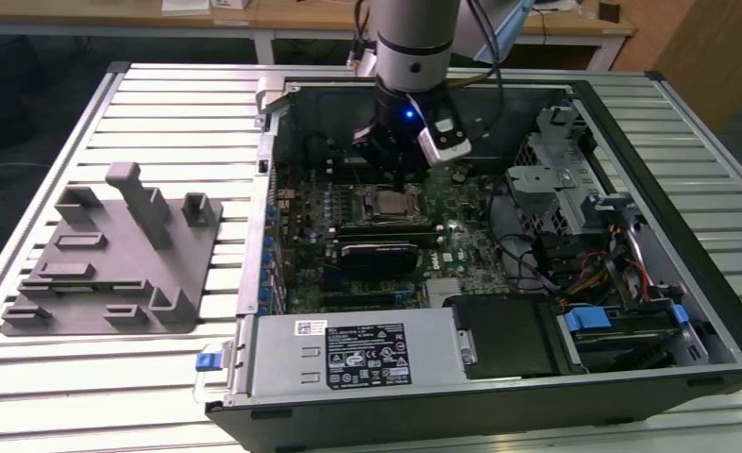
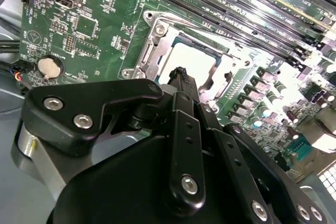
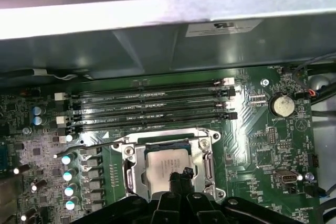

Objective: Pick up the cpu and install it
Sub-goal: 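Close the cpu cover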

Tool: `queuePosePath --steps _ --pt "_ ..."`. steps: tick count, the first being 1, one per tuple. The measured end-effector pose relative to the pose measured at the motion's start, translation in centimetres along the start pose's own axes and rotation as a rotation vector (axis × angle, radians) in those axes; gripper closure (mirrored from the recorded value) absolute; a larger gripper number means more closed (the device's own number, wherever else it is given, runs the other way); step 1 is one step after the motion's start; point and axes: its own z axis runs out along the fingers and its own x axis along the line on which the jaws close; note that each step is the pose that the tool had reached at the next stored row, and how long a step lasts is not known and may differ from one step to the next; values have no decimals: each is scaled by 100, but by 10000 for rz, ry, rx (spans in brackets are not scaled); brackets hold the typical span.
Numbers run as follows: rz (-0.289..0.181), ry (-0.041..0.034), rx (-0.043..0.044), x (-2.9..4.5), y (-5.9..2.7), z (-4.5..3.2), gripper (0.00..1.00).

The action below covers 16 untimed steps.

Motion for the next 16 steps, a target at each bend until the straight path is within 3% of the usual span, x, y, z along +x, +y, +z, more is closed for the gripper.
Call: queuePosePath --steps 16 --pt "-13 -12 -2 127 -13 16 89"
